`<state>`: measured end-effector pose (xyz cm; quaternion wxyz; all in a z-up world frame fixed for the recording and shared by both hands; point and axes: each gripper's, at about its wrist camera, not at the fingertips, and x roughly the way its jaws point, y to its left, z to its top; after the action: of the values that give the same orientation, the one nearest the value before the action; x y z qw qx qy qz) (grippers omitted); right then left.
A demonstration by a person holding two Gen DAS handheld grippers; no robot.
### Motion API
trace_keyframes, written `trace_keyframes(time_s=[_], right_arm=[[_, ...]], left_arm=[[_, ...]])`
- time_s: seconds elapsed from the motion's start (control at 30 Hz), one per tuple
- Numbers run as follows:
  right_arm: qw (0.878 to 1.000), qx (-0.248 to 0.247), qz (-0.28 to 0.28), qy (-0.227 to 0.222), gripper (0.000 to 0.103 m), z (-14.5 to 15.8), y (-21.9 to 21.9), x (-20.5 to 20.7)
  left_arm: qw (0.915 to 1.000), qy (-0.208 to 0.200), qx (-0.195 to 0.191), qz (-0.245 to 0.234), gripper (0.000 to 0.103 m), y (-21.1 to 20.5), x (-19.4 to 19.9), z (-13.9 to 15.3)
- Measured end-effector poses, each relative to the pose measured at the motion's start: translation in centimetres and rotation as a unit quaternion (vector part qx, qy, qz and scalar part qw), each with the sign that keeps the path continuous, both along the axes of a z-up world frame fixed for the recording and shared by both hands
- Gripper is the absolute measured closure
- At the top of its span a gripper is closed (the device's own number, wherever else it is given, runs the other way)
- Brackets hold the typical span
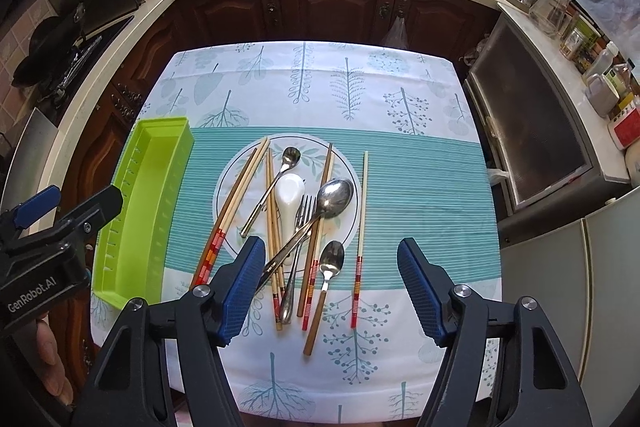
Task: Organize utensils
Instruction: 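Grasp the steel spoon with left tool while right tool grasps a red-tipped chopstick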
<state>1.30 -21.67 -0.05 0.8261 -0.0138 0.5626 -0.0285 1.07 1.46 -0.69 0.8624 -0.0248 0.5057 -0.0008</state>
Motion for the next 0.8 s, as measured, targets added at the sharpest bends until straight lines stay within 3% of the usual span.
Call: trace_keyframes(time_s=[0.4, 0.8], right_arm=[[1.000, 0.016, -0.018, 0.013, 0.034, -2.7, -2.4, 1.5], [0.995, 0.034, -0.048, 0.083, 0.051, -11.2, -6.6, 4.3]], left_arm=[[0.9988, 0.035, -0.010, -0.034, 0.006, -2.3, 3.0, -3.1], [0.9925, 0.092, -0.014, -0.078, 0.007, -5.1, 6.2, -9.7]])
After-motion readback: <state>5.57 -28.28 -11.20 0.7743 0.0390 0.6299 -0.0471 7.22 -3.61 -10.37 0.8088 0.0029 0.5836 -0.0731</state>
